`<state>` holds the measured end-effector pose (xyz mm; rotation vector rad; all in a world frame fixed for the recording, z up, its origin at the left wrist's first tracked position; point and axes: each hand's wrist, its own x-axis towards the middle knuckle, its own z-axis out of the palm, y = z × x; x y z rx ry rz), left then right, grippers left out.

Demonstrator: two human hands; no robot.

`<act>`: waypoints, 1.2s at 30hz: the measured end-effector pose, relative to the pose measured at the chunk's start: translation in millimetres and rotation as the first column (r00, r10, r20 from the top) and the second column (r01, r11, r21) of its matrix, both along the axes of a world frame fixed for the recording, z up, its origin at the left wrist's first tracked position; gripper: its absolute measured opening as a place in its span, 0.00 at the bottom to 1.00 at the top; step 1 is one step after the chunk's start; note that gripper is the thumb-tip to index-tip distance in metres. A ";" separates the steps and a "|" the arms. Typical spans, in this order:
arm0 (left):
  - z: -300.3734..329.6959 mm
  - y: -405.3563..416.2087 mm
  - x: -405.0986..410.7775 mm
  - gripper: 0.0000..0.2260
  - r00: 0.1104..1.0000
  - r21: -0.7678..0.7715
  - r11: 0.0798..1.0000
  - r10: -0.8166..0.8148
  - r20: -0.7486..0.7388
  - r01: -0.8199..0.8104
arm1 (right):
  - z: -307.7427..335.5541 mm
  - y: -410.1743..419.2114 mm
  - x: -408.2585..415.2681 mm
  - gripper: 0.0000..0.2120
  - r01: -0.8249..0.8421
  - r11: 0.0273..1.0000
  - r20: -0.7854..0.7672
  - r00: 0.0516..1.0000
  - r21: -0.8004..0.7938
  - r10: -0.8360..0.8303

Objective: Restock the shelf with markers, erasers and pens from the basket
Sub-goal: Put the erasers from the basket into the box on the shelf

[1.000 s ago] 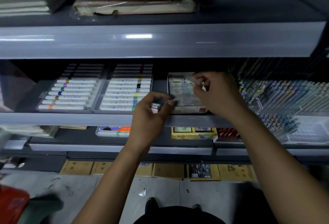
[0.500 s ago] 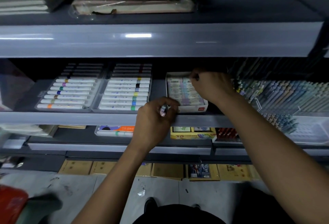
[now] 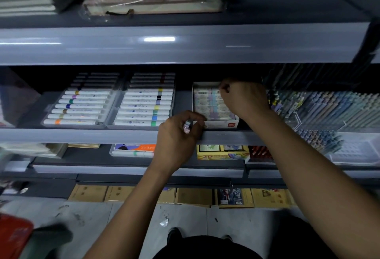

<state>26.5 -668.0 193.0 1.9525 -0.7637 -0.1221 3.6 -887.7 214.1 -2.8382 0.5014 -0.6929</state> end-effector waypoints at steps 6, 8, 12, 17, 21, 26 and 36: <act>6.5 1.9 -5.5 0.05 0.995 -0.101 0.995 -0.004 -0.103 -0.007 | 12.5 4.4 -8.7 0.12 0.002 0.997 -0.065 0.998 0.074 0.003; 14.8 2.1 -10.9 0.10 0.962 -0.202 0.979 -0.034 -0.273 -0.023 | 17.1 10.4 -15.1 0.12 0.021 0.995 -0.037 0.999 0.098 -0.018; 28.7 2.9 -16.9 0.17 0.793 -0.289 0.944 -0.050 -0.608 -0.162 | 24.0 36.1 -33.7 0.08 -0.053 0.972 0.148 0.989 0.228 0.019; 46.3 0.3 -22.1 0.17 0.506 -0.372 0.863 -0.163 -0.847 -0.343 | 22.3 81.3 -55.0 0.06 -0.279 0.867 0.273 0.946 0.413 0.175; 55.7 4.0 -21.6 0.19 0.289 -0.541 0.724 -0.458 -0.841 -0.428 | 19.9 105.0 -67.6 0.13 -0.346 0.803 0.220 0.937 0.486 0.271; 59.6 6.1 -22.4 0.20 0.298 -0.593 0.716 -0.513 -0.805 -0.369 | 18.8 105.1 -68.4 0.08 -0.308 0.864 0.160 0.951 0.398 0.265; 32.5 5.7 -10.6 0.08 0.660 -0.330 0.911 -0.091 -0.746 -0.248 | 19.0 57.9 -50.2 0.06 -0.234 0.794 0.183 0.971 0.560 0.157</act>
